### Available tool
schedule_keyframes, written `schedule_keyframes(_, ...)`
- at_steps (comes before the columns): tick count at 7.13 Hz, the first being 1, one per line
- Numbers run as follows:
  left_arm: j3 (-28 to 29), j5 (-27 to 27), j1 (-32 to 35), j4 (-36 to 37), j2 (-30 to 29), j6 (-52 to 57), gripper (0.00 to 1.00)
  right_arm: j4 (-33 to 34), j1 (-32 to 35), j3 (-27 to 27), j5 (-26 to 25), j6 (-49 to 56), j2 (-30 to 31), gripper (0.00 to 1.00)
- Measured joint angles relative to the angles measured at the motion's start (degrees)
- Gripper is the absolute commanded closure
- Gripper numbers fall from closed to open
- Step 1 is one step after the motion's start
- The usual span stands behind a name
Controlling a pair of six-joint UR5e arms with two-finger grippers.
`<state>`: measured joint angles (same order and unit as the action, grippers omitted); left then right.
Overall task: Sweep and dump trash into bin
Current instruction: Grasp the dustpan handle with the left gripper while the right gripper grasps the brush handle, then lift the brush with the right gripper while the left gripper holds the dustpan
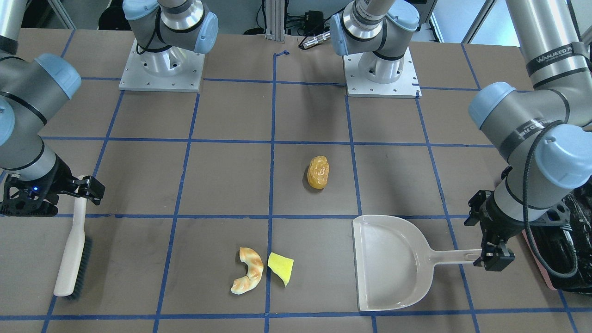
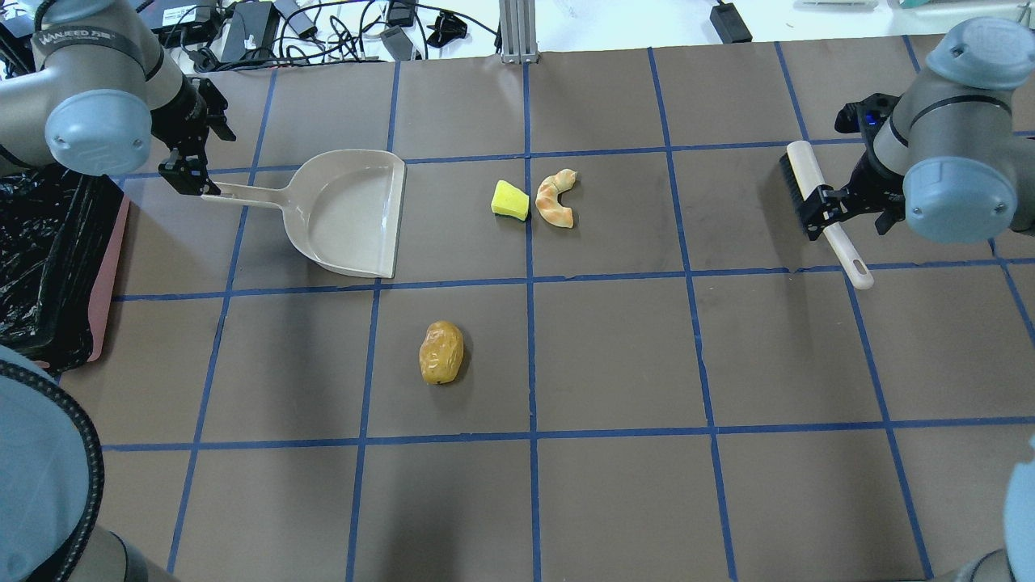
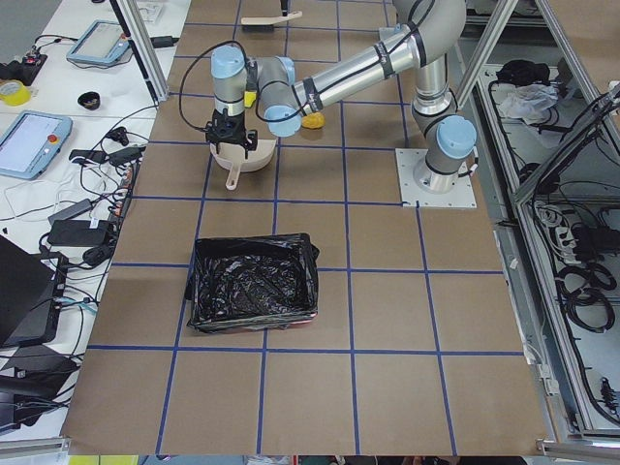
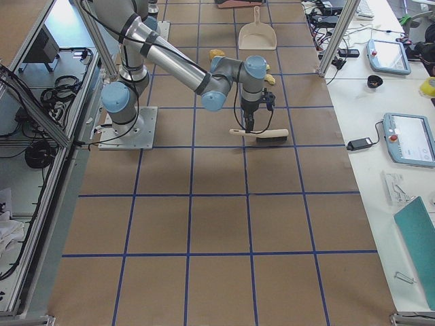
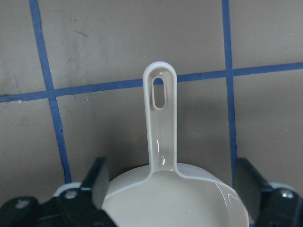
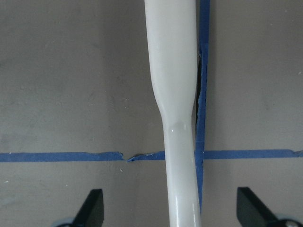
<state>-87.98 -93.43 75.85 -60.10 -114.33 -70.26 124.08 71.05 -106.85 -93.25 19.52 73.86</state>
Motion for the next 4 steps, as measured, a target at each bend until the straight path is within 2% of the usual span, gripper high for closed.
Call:
schedule_keyframes(2, 2.1, -3.1, 1.7, 0.1, -3.8, -3.5, 0.0, 0.1, 0.0, -0.4, -0.1, 0.0, -0.8, 0.12)
schedule_keyframes(4, 3.6, -7.0, 2.5, -0.1, -7.0, -5.9, 0.0, 0.0, 0.0, -0.6, -0.1, 0.0, -1.1, 0.12)
